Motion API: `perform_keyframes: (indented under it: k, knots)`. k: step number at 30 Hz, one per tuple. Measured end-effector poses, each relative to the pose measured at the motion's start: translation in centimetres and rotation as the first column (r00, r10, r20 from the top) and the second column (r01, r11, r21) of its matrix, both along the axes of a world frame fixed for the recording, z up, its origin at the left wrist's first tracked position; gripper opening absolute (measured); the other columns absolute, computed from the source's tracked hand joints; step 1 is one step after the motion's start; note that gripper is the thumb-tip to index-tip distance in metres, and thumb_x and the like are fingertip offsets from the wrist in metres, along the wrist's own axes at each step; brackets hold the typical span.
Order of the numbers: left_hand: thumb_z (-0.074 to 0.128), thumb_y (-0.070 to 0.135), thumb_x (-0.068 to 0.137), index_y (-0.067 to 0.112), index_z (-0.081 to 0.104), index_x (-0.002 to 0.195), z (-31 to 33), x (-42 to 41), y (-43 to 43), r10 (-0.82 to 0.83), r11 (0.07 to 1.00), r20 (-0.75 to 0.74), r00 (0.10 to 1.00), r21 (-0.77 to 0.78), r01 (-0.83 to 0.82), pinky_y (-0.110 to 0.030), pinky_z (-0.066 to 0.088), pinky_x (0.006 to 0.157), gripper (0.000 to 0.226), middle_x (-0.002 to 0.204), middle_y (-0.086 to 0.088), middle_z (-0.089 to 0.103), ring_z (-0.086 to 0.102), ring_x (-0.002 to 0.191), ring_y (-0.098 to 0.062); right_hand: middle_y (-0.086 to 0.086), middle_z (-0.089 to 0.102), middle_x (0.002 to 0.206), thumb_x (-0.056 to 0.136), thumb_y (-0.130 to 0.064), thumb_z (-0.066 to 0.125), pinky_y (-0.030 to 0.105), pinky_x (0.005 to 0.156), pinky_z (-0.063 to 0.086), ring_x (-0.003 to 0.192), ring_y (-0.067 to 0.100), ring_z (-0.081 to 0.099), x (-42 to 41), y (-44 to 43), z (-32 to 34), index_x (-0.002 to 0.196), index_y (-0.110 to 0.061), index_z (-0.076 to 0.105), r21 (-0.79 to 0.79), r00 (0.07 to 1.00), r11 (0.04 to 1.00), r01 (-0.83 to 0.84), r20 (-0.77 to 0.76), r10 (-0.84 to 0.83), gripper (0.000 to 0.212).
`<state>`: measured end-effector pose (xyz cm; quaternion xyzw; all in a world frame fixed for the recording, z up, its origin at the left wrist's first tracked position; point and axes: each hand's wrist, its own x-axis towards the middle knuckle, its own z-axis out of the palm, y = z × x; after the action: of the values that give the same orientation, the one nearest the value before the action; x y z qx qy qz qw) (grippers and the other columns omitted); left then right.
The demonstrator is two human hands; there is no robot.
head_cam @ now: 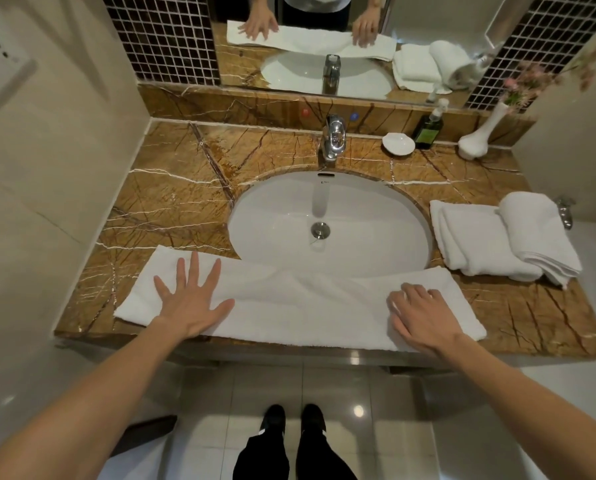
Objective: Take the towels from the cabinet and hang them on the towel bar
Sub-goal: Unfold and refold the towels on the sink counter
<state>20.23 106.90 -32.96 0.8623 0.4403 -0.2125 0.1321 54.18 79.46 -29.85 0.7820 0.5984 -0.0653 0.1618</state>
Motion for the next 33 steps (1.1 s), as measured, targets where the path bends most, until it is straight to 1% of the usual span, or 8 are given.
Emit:
perform_keyframes:
  k: [2,4,6,9,15,24,30,33]
  knots:
    - [0.012,0.08,0.08,0.04,-0.024,0.143,0.0,0.3,0.1,0.049,0.999,0.011,0.999,-0.022,-0.049,-0.069,-0.008,0.105,0.083,0.149,-0.005,-0.04,-0.03,0.139,-0.036,0.013,0.034,0.147,0.095,-0.044,0.012,0.052,0.104,0.036,0.132,0.032,0.036,-0.3,1.2,-0.5,0.138,-0.022,0.033,-0.085,0.995,0.992,0.089,-0.042,-0.093,0.053]
    - [0.011,0.081,0.078,0.042,-0.025,0.142,-0.3,0.3,0.2,0.094,0.994,0.011,0.995,-0.062,-0.093,-0.07,-0.008,0.105,0.083,0.147,-0.003,-0.043,-0.031,0.138,-0.035,0.006,0.002,0.16,0.099,-0.048,0.01,0.058,0.113,0.015,0.147,0.031,0.005,-0.3,1.7,-1.4,0.15,-0.026,0.008,-0.149,0.972,0.973,0.176,-0.128,-0.196,0.056]
    - [0.011,0.082,0.078,0.043,-0.026,0.142,-0.6,0.1,0.3,0.128,0.987,0.003,0.992,-0.095,-0.127,-0.07,-0.007,0.105,0.083,0.146,-0.002,-0.045,-0.033,0.138,-0.035,0.0,-0.017,0.16,0.09,-0.061,-0.005,0.059,0.114,0.001,0.147,0.028,-0.012,-0.1,1.7,-2.5,0.151,-0.03,-0.008,-0.19,0.944,0.952,0.238,-0.187,-0.273,0.069]
    - [0.011,0.082,0.077,0.045,-0.027,0.141,-0.8,-0.2,0.3,0.147,0.983,-0.011,0.989,-0.112,-0.148,-0.07,-0.008,0.105,0.082,0.146,-0.002,-0.044,-0.033,0.138,-0.035,-0.005,-0.036,0.148,0.07,-0.071,-0.027,0.058,0.112,-0.009,0.144,0.026,-0.024,0.2,1.2,-3.5,0.147,-0.034,-0.022,-0.189,0.92,0.941,0.281,-0.226,-0.32,0.086]
    - [0.008,0.084,0.075,0.045,-0.028,0.14,-0.6,-0.1,0.4,0.215,0.97,-0.015,0.976,-0.116,-0.215,-0.07,-0.008,0.104,0.084,0.148,-0.003,-0.042,-0.032,0.138,-0.034,0.0,-0.035,0.153,0.091,-0.06,-0.005,0.061,0.113,-0.012,0.142,0.025,-0.03,-0.1,0.7,-4.1,0.146,-0.033,-0.026,-0.193,0.868,0.889,0.416,-0.207,-0.451,0.065]
    - [0.006,0.082,0.078,0.037,-0.021,0.145,-0.6,1.1,0.4,0.159,0.987,0.029,0.987,0.009,-0.16,-0.068,-0.017,0.103,0.085,0.15,-0.009,-0.038,-0.032,0.138,-0.035,0.007,-0.029,0.156,0.09,-0.065,-0.001,0.061,0.11,-0.011,0.143,0.033,-0.024,-1.2,1.9,-4.1,0.149,-0.029,-0.017,-0.026,0.873,0.885,0.465,-0.151,-0.464,0.07]
    - [0.002,0.078,0.08,0.039,-0.015,0.147,-1.2,3.9,0.9,0.226,0.974,0.064,0.972,0.006,-0.227,-0.068,-0.016,0.102,0.08,0.152,-0.006,-0.034,-0.031,0.139,-0.035,0.007,-0.031,0.155,0.091,-0.064,-0.002,0.063,0.113,-0.008,0.142,0.033,-0.028,-1.0,3.1,-4.4,0.148,-0.03,-0.02,-0.039,0.875,0.889,0.456,-0.163,-0.456,0.069]
    - [0.003,0.08,0.078,0.04,-0.016,0.146,-2.0,4.1,1.5,0.248,0.969,0.033,0.968,0.003,-0.248,-0.07,-0.015,0.101,0.082,0.152,-0.006,-0.035,-0.031,0.138,-0.036,0.008,-0.033,0.153,0.086,-0.065,-0.013,0.063,0.113,-0.008,0.141,0.033,-0.028,-1.1,2.9,-5.3,0.148,-0.029,-0.023,-0.073,0.861,0.874,0.481,-0.151,-0.486,0.073]
